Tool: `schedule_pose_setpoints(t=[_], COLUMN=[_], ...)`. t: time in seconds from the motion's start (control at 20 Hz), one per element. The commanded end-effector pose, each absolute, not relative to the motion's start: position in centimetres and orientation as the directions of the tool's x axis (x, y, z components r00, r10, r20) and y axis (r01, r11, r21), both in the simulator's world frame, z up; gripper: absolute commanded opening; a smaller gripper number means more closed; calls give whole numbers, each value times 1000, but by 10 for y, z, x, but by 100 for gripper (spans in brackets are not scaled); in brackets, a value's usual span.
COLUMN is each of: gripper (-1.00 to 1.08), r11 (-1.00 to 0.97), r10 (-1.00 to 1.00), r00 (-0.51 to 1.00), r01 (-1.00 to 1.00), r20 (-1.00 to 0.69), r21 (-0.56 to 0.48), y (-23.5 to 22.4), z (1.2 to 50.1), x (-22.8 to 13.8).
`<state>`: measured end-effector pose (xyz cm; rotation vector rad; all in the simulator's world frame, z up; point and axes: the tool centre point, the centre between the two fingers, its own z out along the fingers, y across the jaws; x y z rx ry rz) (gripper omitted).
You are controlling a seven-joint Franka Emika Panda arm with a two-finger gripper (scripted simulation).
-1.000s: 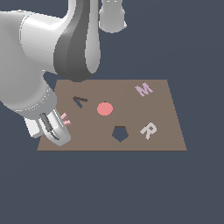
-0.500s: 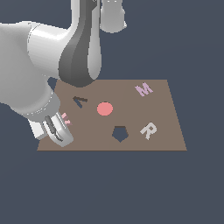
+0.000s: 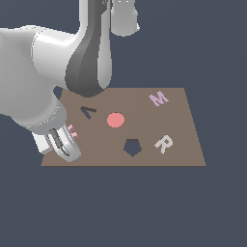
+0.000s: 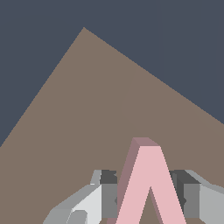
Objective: Insert a designated object into the corresponding slot on a board.
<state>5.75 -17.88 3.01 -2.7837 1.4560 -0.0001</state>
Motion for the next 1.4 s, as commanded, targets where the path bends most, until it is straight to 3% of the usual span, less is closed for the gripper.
schedule_pose_setpoints(t=[0.0, 0.7, 1.35], gripper=[-100, -100, -100], r11=[-570, -470, -107], r10=[-821, -883, -994], r00=[570, 470, 107], r01=[-821, -883, -994], r20=[0, 0, 0], r21=[0, 0, 0], y=[-179, -180, -175], z=[30, 31, 35], x=[57, 46, 8])
